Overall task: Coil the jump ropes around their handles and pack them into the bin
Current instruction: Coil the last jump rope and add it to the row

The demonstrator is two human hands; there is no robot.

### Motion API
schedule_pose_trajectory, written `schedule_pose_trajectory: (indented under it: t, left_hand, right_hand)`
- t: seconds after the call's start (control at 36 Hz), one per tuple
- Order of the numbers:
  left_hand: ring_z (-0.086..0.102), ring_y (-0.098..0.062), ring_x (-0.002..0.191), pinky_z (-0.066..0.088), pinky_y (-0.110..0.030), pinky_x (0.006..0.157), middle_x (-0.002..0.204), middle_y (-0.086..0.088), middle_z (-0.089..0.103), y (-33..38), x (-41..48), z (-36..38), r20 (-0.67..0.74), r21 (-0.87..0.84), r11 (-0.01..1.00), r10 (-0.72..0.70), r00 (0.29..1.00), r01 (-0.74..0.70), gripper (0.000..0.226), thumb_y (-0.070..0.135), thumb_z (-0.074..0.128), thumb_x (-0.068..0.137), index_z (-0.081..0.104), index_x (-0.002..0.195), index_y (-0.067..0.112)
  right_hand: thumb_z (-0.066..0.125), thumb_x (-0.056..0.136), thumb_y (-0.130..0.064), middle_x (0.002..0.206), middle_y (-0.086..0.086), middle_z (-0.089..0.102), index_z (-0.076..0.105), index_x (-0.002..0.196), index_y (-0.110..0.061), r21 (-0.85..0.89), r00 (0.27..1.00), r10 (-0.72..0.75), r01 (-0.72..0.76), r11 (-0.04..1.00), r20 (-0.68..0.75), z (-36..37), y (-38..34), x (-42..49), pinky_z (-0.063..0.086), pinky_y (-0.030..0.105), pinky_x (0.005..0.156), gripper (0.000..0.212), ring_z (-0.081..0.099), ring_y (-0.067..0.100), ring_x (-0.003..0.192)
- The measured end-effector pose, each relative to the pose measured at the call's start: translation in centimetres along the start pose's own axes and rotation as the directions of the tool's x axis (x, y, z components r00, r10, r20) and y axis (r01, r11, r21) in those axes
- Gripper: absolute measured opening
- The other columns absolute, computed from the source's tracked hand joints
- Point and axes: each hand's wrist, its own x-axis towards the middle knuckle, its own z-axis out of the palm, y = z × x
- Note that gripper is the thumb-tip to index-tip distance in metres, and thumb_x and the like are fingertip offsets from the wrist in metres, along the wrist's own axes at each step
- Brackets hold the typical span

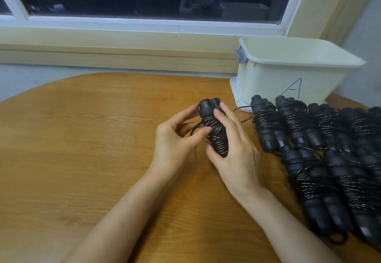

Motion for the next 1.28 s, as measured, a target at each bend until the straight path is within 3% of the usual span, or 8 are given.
schedule_pose_trajectory:
  t: [0.11, 0.19, 0.36, 0.53, 0.81, 0.92, 1.03, 1.28]
  left_hand:
    - [0.062, -0.004, 0.117, 0.048, -0.021, 0.099, 0.127, 0.003, 0.065, -1.0, 0.2, -0.2, 0.062, 0.204, 0.967, 0.143, 0.988, -0.152, 0.056, -0.004, 0.071, 0.085, 0.054, 0.136, 0.009]
    - [0.055, -0.002, 0.125, 0.044, -0.018, 0.104, 0.133, 0.002, 0.060, -1.7, 0.3, -0.1, 0.110, 0.428, 0.839, 0.321, 0.941, -0.336, 0.048, 0.007, 0.064, 0.092, 0.053, 0.138, 0.009]
    - [0.063, 0.005, 0.099, 0.048, -0.009, 0.084, 0.106, 0.012, 0.068, -1.8, 0.2, -0.3, 0.076, 0.515, 0.792, 0.339, 0.938, -0.328, 0.028, 0.020, 0.057, 0.098, 0.069, 0.119, 0.007]
    - [0.052, -0.004, 0.062, 0.042, -0.022, 0.064, 0.066, 0.007, 0.061, -1.2, 0.8, -0.8, 0.062, 0.299, 0.953, 0.033, 0.998, -0.050, 0.025, 0.031, 0.051, 0.099, 0.066, 0.086, 0.016]
    - [0.057, -0.005, 0.073, 0.047, -0.021, 0.067, 0.080, 0.003, 0.064, -0.4, 1.3, -1.5, 0.135, -0.070, 0.966, -0.239, 0.962, 0.249, 0.031, 0.034, 0.071, 0.074, 0.061, 0.091, 0.010]
    - [0.063, -0.018, 0.088, 0.055, -0.033, 0.084, 0.096, -0.009, 0.062, -0.5, 1.1, -1.3, 0.116, -0.149, 0.955, -0.242, 0.963, 0.257, 0.034, 0.027, 0.074, 0.072, 0.058, 0.097, 0.011]
    - [0.065, -0.023, 0.113, 0.057, -0.034, 0.088, 0.122, -0.008, 0.068, -0.1, 1.0, -1.2, 0.136, -0.223, 0.938, -0.238, 0.962, 0.264, 0.052, 0.020, 0.077, 0.081, 0.054, 0.128, 0.018]
    - [0.072, -0.020, 0.097, 0.059, -0.029, 0.076, 0.105, -0.011, 0.075, 0.2, 0.8, -0.8, 0.149, -0.311, 0.902, -0.264, 0.953, 0.299, 0.046, 0.015, 0.068, 0.076, 0.061, 0.121, 0.024]
  right_hand:
    - [0.078, 0.081, -0.021, 0.152, -0.014, 0.043, 0.050, 0.139, -0.024, 0.012, 0.999, 0.023, -0.022, 1.000, -0.033, -0.2, 0.3, 0.2, 0.044, 0.017, 0.091, 0.064, 0.051, 0.008, 0.130]
    - [0.077, 0.082, -0.020, 0.150, -0.012, 0.046, 0.053, 0.138, -0.021, 0.010, 0.998, 0.036, -0.036, 0.999, -0.043, -0.1, 0.4, 0.2, 0.039, 0.011, 0.091, 0.061, 0.053, 0.009, 0.127]
    - [0.074, 0.083, -0.021, 0.148, -0.010, 0.048, 0.055, 0.137, -0.020, -0.004, 0.996, 0.036, -0.036, 0.999, -0.076, -0.1, 0.6, 0.5, 0.039, 0.011, 0.092, 0.057, 0.053, 0.009, 0.126]
    - [0.078, 0.080, -0.010, 0.142, -0.003, 0.053, 0.058, 0.133, -0.013, 0.146, 0.997, 0.035, -0.023, 0.989, -0.076, -0.1, 0.3, 0.4, 0.030, 0.000, 0.098, 0.057, 0.042, -0.013, 0.125]
    - [0.073, 0.082, -0.009, 0.138, -0.007, 0.055, 0.053, 0.133, -0.019, 0.586, 0.993, 0.089, -0.116, 0.802, 0.075, -1.0, 0.1, 0.2, 0.048, 0.048, 0.102, 0.056, 0.054, 0.022, 0.127]
    - [0.072, 0.083, -0.011, 0.135, -0.005, 0.058, 0.053, 0.134, -0.021, 0.647, 0.983, 0.113, -0.180, 0.741, 0.144, -1.4, 0.1, 0.3, 0.049, 0.049, 0.101, 0.055, 0.056, 0.024, 0.125]
    - [0.069, 0.083, -0.013, 0.129, -0.009, 0.062, 0.052, 0.132, -0.023, 0.710, 0.967, 0.130, -0.250, 0.658, 0.220, -1.8, -0.2, 0.5, 0.049, 0.022, 0.094, 0.053, 0.059, 0.012, 0.121]
    - [0.062, 0.095, -0.020, 0.148, -0.015, 0.048, 0.041, 0.147, -0.031, 0.639, 0.936, 0.107, -0.308, 0.705, 0.334, -1.6, 0.3, 0.5, 0.035, 0.033, 0.116, 0.057, 0.039, 0.004, 0.140]
